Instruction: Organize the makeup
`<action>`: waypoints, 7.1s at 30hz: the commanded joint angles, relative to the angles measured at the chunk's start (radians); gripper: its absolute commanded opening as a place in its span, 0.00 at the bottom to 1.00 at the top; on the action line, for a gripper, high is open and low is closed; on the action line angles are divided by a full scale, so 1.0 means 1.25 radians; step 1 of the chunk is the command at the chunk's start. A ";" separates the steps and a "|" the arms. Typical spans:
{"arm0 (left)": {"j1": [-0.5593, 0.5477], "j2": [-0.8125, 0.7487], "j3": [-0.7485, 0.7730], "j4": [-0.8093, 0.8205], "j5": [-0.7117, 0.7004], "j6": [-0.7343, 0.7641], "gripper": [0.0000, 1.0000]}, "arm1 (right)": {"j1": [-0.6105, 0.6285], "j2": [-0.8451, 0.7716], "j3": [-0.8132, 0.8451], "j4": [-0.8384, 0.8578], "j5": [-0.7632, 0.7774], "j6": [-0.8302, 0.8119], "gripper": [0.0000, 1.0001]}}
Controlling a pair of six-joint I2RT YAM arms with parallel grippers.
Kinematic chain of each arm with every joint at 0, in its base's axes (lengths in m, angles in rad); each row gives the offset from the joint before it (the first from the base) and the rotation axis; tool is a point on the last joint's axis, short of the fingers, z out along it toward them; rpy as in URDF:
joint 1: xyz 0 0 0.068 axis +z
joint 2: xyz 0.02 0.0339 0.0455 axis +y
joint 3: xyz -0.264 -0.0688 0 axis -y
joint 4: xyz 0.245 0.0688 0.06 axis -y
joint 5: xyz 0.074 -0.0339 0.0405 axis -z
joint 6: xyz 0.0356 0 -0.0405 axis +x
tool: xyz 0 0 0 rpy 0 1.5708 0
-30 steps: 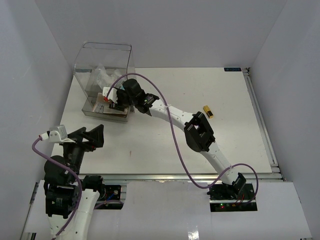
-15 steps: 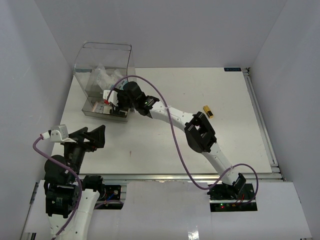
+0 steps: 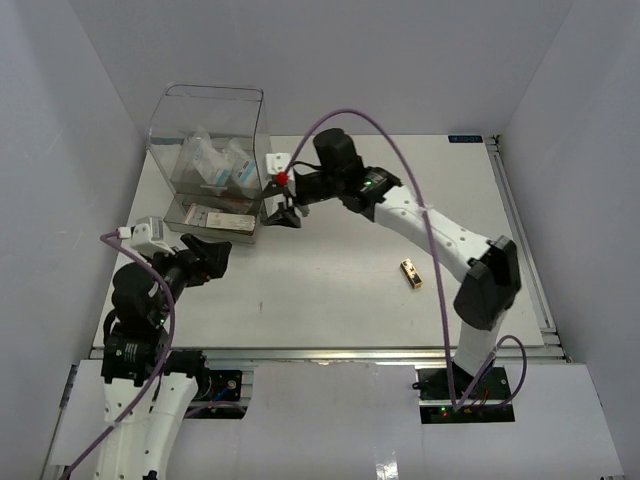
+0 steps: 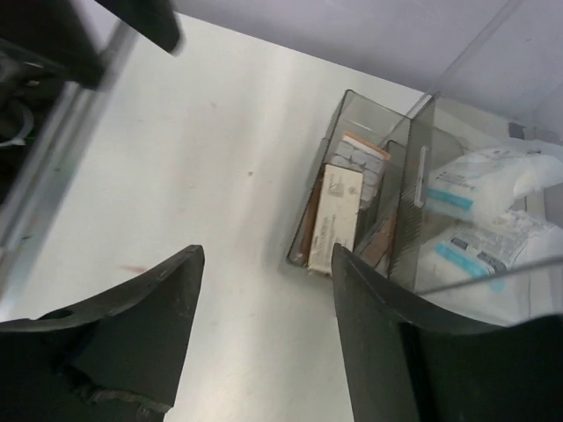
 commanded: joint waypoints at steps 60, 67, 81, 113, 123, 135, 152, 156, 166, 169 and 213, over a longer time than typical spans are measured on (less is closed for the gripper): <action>0.240 0.887 0.038 0.607 0.081 -0.401 0.84 | -0.577 -0.524 -0.748 0.278 -0.109 0.285 0.12; 0.256 0.957 0.075 0.642 0.151 -0.415 0.85 | -0.585 -0.520 -0.747 0.275 -0.110 0.280 0.12; 0.292 0.917 0.026 0.743 0.219 -0.364 0.85 | -0.592 -0.508 -0.748 0.271 -0.114 0.274 0.11; 0.308 1.090 0.122 0.650 0.291 -0.397 0.53 | -0.604 -0.497 -0.745 0.264 -0.114 0.265 0.11; 0.308 1.107 0.154 0.672 0.315 -0.391 0.61 | -0.606 -0.490 -0.744 0.260 -0.114 0.259 0.11; 0.308 1.140 0.122 0.724 0.351 -0.414 0.55 | -0.607 -0.491 -0.743 0.259 -0.116 0.257 0.11; 0.308 1.199 0.117 0.805 0.383 -0.418 0.26 | -0.609 -0.482 -0.741 0.251 -0.119 0.250 0.11; 0.308 1.209 0.109 0.830 0.393 -0.428 0.15 | -0.611 -0.483 -0.740 0.251 -0.123 0.249 0.11; 0.309 1.126 -0.006 0.886 0.414 -0.436 0.06 | -0.614 -0.486 -0.739 0.251 -0.129 0.250 0.11; 0.314 1.053 -0.073 0.880 0.415 -0.421 0.06 | -0.613 -0.491 -0.739 0.251 -0.130 0.251 0.11; 0.345 0.428 -0.378 0.752 0.541 -0.392 0.98 | -0.628 -0.407 -0.659 0.066 0.077 0.122 0.45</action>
